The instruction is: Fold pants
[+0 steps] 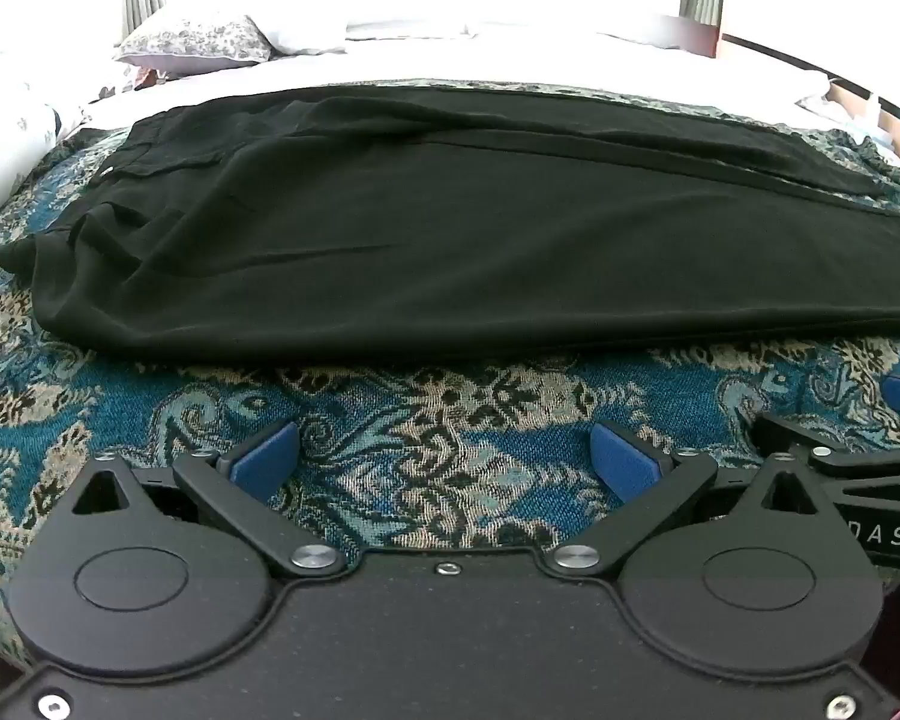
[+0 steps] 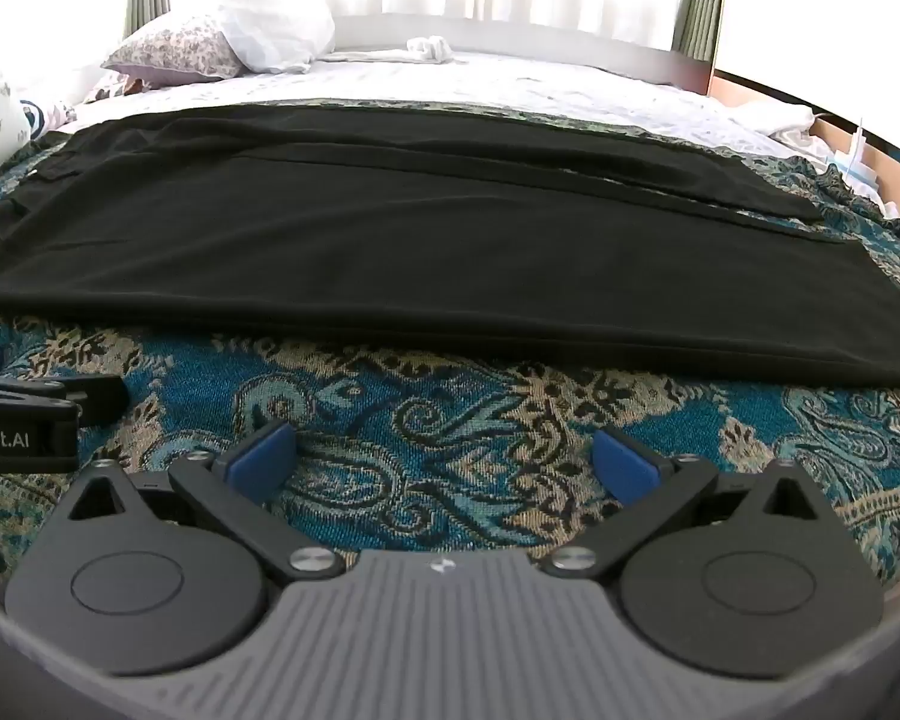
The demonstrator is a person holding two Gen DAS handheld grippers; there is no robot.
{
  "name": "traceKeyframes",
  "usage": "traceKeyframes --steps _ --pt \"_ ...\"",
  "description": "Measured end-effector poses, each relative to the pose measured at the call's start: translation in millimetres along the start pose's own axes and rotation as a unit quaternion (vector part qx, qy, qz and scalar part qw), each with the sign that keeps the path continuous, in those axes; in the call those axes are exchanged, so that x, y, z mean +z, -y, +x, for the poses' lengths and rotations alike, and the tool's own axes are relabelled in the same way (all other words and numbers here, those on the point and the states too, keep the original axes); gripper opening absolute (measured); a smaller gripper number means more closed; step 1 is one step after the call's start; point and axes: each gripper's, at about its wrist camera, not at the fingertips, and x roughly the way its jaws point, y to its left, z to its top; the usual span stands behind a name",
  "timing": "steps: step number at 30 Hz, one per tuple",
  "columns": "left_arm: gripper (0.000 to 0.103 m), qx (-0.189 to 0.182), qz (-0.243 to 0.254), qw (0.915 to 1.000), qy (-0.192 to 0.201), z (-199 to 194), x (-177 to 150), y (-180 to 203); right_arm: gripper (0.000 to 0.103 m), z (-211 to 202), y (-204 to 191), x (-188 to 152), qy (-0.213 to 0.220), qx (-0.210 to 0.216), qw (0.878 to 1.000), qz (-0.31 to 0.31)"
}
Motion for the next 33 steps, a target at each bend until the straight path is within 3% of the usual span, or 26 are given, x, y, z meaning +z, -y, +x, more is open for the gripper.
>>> traceKeyframes --steps 33 --pt "0.103 -0.002 -0.002 1.0 0.008 -2.4 -0.8 -2.2 0.103 -2.6 -0.5 -0.7 0.007 -0.003 1.0 -0.003"
